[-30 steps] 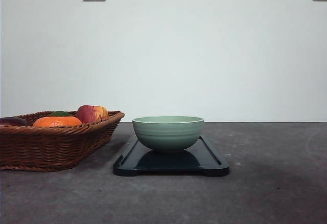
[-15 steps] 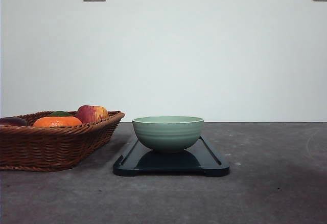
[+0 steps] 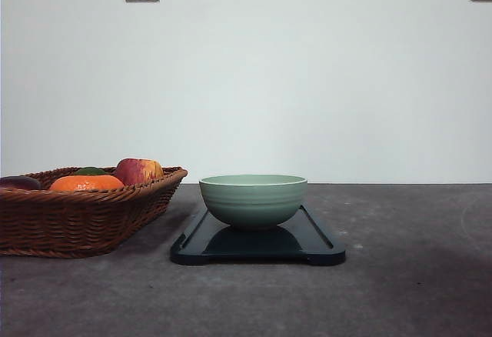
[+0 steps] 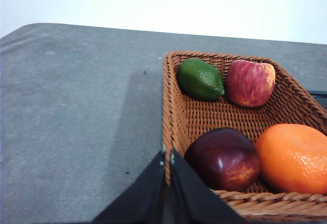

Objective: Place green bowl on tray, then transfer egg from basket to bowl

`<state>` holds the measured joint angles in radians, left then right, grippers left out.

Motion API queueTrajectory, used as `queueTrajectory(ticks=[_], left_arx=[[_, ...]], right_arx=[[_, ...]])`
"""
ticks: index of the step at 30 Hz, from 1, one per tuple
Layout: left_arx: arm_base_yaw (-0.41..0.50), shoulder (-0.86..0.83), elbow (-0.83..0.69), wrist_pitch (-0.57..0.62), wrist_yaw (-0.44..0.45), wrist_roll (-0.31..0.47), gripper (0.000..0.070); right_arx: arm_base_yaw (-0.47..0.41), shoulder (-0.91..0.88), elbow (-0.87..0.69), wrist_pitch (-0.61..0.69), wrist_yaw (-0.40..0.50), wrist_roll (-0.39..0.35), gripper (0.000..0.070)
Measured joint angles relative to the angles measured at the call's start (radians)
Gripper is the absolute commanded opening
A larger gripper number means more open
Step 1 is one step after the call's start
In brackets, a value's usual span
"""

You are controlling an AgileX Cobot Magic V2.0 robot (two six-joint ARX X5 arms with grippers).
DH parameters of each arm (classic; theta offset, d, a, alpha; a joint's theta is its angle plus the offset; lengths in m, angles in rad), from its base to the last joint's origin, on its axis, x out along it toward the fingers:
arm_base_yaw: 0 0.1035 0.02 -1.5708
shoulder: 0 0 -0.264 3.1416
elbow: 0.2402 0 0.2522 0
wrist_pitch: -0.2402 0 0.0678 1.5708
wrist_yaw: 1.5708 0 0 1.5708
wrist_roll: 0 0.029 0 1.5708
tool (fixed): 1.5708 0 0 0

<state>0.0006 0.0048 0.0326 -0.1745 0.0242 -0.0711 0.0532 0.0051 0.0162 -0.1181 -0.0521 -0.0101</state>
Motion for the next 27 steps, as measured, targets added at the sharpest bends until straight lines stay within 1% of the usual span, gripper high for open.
queueTrajectory(ticks=[27], left_arx=[[0.0, 0.0, 0.0, 0.0, 0.0, 0.0, 0.0]], right_arx=[[0.0, 0.0, 0.0, 0.002, 0.0, 0.0, 0.0015]])
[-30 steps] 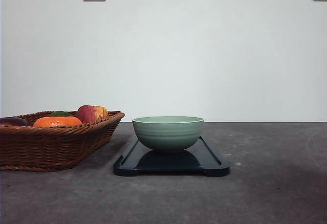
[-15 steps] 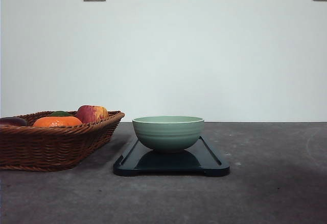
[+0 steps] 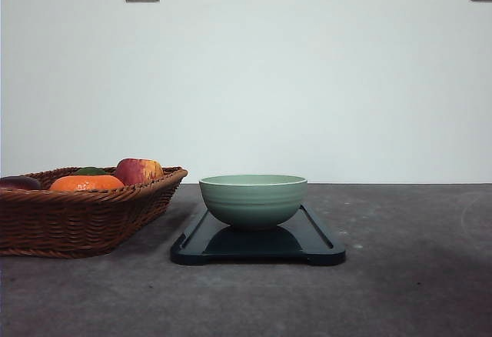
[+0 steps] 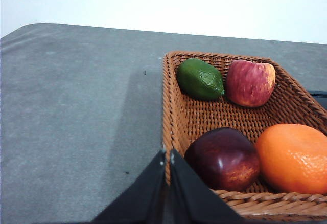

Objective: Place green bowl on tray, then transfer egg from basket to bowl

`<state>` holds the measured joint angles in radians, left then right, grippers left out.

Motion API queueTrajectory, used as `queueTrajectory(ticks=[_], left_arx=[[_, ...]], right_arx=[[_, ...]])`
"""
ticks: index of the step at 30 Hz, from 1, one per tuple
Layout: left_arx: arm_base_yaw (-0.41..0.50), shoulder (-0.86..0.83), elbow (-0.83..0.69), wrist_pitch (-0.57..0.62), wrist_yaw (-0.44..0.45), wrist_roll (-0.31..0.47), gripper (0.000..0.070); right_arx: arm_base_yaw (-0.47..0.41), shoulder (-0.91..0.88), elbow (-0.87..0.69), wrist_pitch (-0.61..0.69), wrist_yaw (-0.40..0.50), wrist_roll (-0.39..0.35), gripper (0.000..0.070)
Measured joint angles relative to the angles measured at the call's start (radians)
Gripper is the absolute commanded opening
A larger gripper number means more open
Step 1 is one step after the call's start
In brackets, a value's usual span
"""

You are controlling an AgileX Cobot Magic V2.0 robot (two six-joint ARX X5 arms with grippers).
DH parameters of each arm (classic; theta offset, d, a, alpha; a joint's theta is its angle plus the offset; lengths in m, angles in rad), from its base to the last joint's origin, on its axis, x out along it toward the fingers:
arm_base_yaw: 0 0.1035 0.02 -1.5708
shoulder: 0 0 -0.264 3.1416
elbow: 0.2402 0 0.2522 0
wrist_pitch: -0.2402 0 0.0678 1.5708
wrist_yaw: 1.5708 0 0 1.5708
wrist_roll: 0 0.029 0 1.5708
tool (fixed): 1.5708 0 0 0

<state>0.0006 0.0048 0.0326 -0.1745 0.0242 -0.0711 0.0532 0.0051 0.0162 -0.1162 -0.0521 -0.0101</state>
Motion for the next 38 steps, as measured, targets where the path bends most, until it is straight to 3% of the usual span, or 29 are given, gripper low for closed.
queueTrajectory(ticks=[38], left_arx=[[0.0, 0.0, 0.0, 0.0, 0.0, 0.0, 0.0]], right_arx=[[0.0, 0.0, 0.0, 0.0, 0.0, 0.0, 0.0015]])
